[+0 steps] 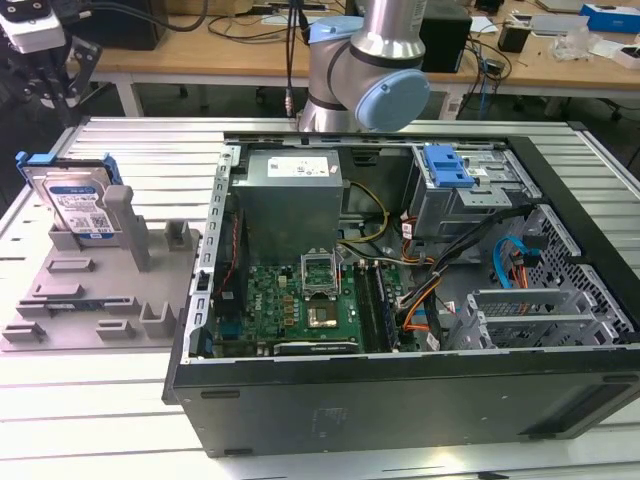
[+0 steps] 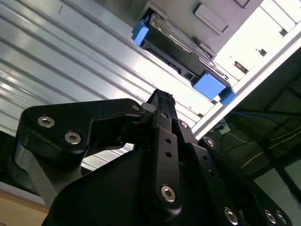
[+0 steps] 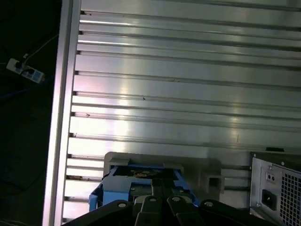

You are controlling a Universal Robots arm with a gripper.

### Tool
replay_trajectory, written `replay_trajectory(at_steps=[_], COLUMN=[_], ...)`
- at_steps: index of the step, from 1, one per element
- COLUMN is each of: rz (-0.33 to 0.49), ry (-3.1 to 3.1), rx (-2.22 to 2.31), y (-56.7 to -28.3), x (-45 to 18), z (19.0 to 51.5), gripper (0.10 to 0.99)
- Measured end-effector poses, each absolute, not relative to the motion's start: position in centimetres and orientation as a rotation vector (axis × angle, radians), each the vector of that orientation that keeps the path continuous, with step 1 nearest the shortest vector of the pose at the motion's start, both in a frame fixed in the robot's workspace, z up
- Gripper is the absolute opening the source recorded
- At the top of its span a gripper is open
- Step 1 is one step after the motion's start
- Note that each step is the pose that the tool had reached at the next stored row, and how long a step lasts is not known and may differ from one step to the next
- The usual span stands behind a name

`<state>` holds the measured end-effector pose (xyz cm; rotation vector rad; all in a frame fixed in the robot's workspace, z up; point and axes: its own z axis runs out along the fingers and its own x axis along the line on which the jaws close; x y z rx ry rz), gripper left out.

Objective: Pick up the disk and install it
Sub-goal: 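Pick up the disk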

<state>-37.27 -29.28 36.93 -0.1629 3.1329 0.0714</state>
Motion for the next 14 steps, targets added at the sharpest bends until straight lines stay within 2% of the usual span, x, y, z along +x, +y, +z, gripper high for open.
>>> replay_trajectory(at_steps=[10, 11, 12, 14], rz=[0.073, 0.072, 0.072, 0.072], ry=[3.117, 3.114, 3.111, 3.101], rx=[-0.499, -0.523, -0.544, -0.613], y=[-29.28, -29.28, -29.28, -29.28], x=[-37.27, -37.27, -37.27, -37.27], z=[36.93, 36.93, 36.93, 36.92], gripper=[0.114, 0.169, 0.169, 0.294])
